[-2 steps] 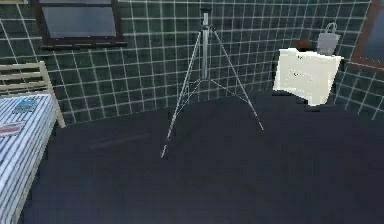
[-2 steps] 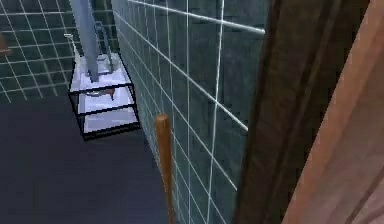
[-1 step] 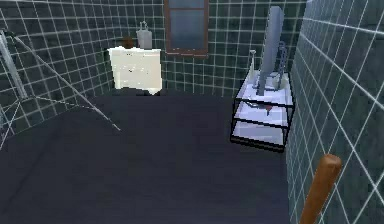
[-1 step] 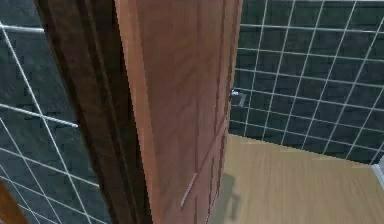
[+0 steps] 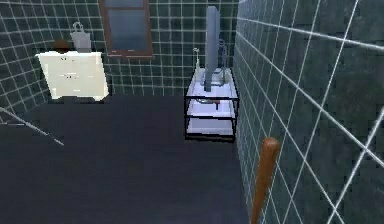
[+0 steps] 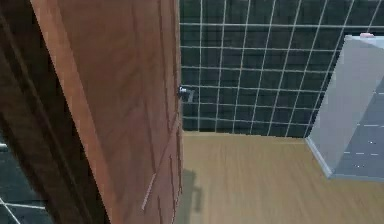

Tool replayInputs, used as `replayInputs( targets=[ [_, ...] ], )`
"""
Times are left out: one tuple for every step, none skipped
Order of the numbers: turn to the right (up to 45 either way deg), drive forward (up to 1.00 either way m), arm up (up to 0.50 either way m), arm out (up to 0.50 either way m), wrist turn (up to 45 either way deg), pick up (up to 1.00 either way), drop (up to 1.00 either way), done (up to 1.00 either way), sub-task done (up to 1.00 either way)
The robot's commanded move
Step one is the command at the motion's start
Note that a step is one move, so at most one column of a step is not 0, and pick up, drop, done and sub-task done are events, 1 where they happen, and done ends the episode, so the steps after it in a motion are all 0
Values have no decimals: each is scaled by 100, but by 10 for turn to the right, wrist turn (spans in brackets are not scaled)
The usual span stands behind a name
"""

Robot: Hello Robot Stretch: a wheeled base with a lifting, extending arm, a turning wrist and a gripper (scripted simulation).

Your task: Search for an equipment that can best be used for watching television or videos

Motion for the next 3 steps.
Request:
replayInputs(
  targets=[
    [0, 100, 0, 0, 0, 0, 0, 0, 0],
    [90, 0, 0, 0, 0, 0, 0, 0, 0],
    [0, 25, 0, 0, 0, 0, 0, 0, 0]
  ],
)
